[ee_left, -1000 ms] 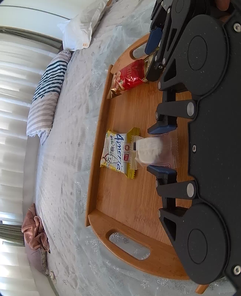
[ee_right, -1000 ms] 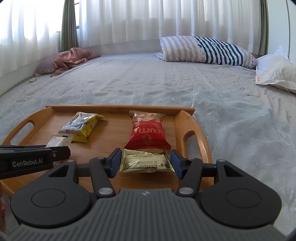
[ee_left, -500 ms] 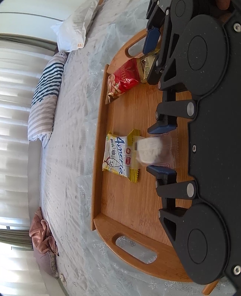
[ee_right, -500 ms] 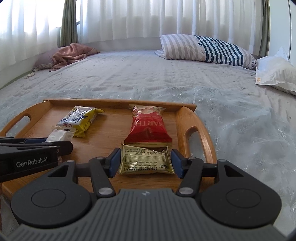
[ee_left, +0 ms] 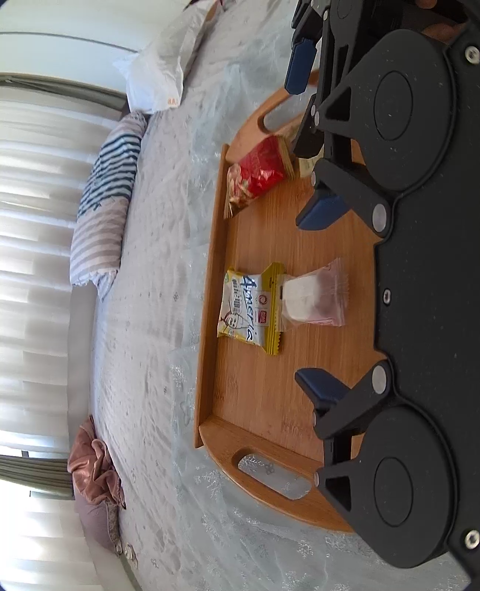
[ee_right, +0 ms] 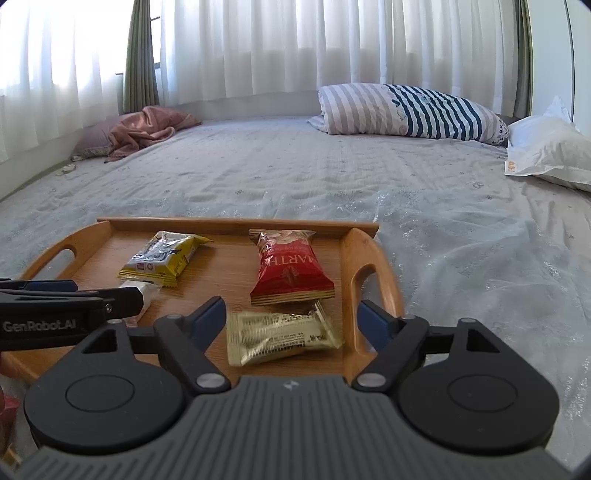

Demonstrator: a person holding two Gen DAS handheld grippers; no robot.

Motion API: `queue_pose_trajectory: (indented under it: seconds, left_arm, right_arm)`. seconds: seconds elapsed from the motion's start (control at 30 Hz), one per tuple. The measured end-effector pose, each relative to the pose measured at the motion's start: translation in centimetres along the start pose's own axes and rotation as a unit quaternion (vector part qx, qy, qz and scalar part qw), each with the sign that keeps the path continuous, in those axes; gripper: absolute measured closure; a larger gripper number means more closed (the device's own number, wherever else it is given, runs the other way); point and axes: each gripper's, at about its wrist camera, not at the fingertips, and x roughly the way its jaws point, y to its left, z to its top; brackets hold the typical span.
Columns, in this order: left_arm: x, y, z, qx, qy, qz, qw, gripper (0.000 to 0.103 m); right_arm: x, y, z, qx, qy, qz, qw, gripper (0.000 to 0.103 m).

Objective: Organize snacks
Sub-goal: 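Withdraw both tools from the tray toward the remaining snacks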

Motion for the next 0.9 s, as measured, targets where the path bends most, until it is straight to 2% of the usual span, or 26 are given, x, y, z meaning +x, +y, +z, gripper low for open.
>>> queue_pose_trajectory:
  seconds: [0.43, 0.7, 0.9]
  left_arm:
    - [-8.6, -0.8, -3.3, 0.042, -0.040, -0.011, 0.9983, 0.014]
    - [-12.5, -0.5, -6.2, 0.027, -0.045, -0.030, 0.9982, 0.012]
    - [-14.6, 0.0, -8.3, 0.031, -0.052, -0.021, 0.9979, 0.011]
  right_arm:
    - [-7.7, -0.3, -2.3, -0.008, -0.044, 0.038, 0.998, 0.000]
    - [-11.2, 0.1, -4.4, -0.028, -0.063, 0.041, 0.997, 0.000]
    - [-13.2, 0.6, -6.6, -0.035, -0.068, 0.040, 0.996, 0.000]
